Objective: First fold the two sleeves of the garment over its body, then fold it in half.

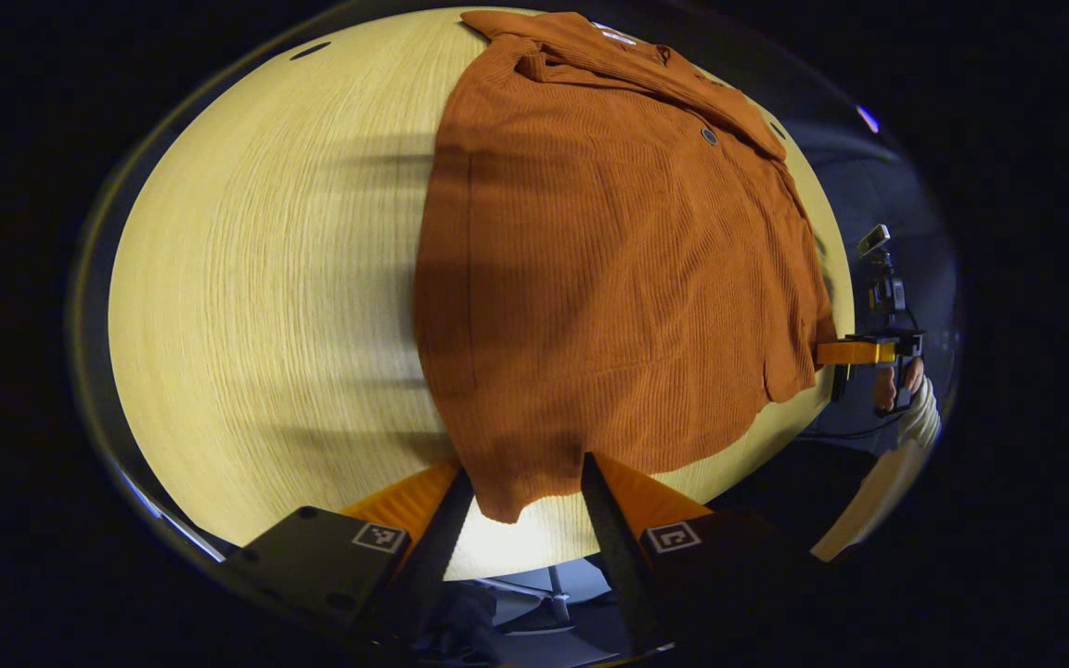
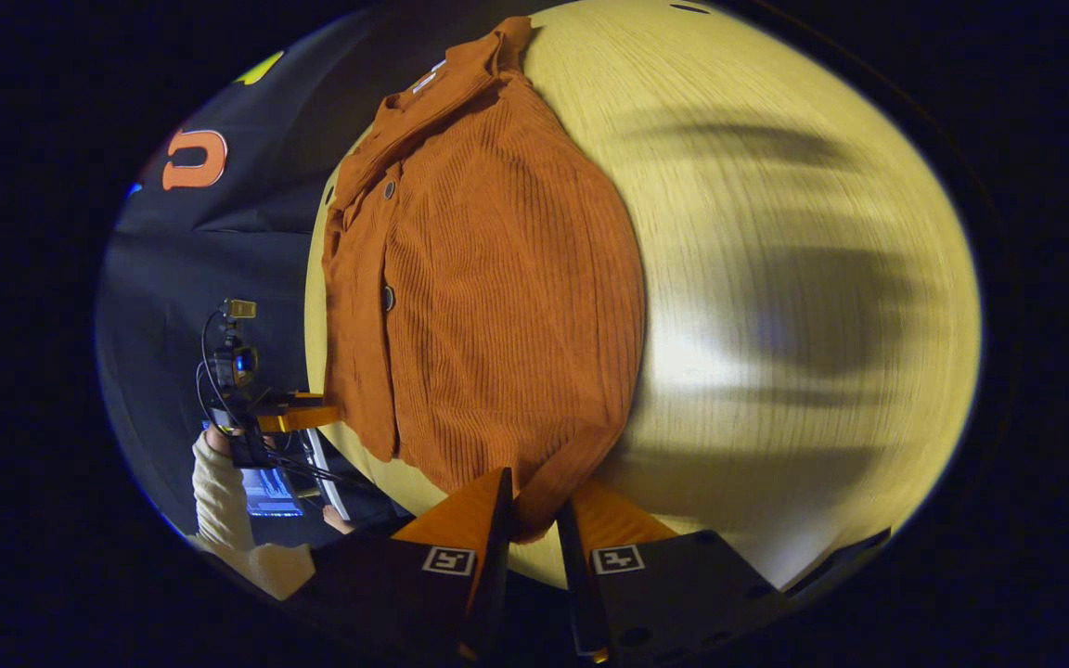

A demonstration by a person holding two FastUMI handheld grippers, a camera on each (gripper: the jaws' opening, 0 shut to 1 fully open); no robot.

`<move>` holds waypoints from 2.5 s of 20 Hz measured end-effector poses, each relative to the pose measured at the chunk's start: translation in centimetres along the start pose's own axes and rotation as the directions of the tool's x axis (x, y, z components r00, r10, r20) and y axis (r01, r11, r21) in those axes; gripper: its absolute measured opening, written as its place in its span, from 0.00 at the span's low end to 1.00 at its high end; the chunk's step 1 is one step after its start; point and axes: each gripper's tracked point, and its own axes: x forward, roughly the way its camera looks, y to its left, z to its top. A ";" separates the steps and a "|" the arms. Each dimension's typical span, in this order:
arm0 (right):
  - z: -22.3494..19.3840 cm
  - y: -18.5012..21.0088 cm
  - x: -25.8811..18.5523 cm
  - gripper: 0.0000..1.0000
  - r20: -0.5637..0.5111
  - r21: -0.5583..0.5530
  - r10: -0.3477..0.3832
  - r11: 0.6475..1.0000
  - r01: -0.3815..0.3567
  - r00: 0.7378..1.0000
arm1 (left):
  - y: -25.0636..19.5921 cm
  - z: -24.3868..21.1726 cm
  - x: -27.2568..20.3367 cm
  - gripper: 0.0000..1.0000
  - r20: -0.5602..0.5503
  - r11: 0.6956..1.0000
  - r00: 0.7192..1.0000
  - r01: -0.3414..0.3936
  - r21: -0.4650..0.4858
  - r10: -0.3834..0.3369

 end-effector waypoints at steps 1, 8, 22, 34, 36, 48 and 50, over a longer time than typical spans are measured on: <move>-0.3 -0.2 0.1 0.24 -0.002 0.016 0.003 1.000 -0.003 1.000 | 0.1 0.2 0.0 0.52 0.009 0.999 1.000 0.011 -0.045 -0.011; 0.1 0.0 1.0 0.11 0.063 -0.027 -0.020 0.999 0.021 0.998 | -0.5 1.4 0.7 0.09 0.132 0.973 0.991 0.046 -0.226 -0.017; 2.7 7.2 -7.2 0.01 0.293 -0.166 -0.009 0.984 0.060 0.956 | -5.6 5.6 -8.3 0.03 0.362 0.984 0.924 -0.063 -0.166 0.120; 19.4 19.8 -16.3 0.01 0.490 -0.264 0.093 0.964 0.045 0.867 | -9.0 25.3 -21.1 0.03 0.596 0.998 0.801 -0.040 -0.050 0.062; 23.6 21.3 -16.7 0.01 0.516 -0.256 0.094 0.965 0.048 0.852 | -8.4 29.1 -21.1 0.03 0.604 0.997 0.794 -0.042 -0.061 0.071; 49.0 11.6 -4.0 0.01 0.574 0.106 -0.183 0.983 0.150 0.798 | -1.2 51.8 -7.3 0.03 0.689 0.978 0.695 -0.172 -0.120 0.206; 49.3 9.0 -1.8 0.03 0.547 0.177 -0.200 0.977 0.121 0.813 | -0.5 52.5 -5.8 0.03 0.680 0.973 0.697 -0.178 -0.145 0.229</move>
